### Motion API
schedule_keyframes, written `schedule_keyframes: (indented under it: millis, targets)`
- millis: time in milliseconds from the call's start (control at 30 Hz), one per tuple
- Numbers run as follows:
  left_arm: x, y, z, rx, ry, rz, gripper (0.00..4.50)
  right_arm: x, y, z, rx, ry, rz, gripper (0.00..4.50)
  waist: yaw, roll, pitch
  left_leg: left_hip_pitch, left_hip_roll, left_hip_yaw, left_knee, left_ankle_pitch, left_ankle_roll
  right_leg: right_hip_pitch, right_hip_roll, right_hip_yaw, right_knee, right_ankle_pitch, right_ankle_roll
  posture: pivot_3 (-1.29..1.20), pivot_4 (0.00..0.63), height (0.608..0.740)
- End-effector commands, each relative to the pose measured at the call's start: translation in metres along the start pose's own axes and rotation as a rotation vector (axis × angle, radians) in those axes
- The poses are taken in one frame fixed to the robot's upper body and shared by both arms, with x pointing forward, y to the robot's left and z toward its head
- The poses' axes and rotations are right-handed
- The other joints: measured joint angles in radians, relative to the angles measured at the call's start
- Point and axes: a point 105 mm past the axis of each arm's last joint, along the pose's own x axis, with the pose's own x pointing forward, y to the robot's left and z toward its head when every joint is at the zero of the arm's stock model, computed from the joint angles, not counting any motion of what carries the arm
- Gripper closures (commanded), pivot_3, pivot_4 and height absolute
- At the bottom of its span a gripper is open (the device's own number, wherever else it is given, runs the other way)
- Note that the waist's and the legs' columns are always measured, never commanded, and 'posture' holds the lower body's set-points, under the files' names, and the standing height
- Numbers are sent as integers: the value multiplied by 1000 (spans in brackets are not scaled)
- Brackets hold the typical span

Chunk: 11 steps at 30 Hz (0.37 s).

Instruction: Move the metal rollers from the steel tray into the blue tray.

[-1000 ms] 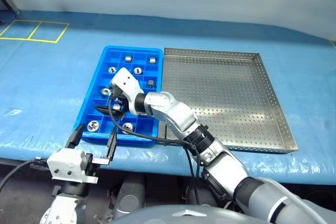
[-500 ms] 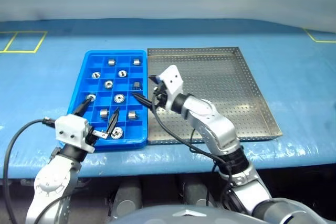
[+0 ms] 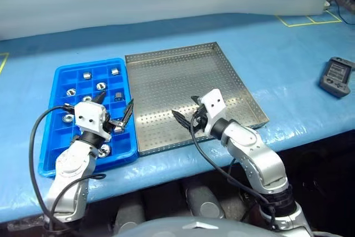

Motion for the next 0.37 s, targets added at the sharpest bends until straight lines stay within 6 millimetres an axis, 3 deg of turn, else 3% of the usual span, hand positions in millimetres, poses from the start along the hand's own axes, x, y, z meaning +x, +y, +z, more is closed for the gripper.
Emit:
schedule_keyframes:
  millis: [33,367]
  targets:
    - [-4,2,7,19,-30,21,0,-6,-2,14,5,-68,-10,29,-8,0,0,0,0,0,0,0,0,0,0,0,0,0,0,-178,150,740]
    - [-25,24,10,38,-22,160,0,4,-7,20,-9,-87,28,29,-8,-1,0,0,0,-1,-2,0,0,-1,0,0,0,0,0,-70,150,740]
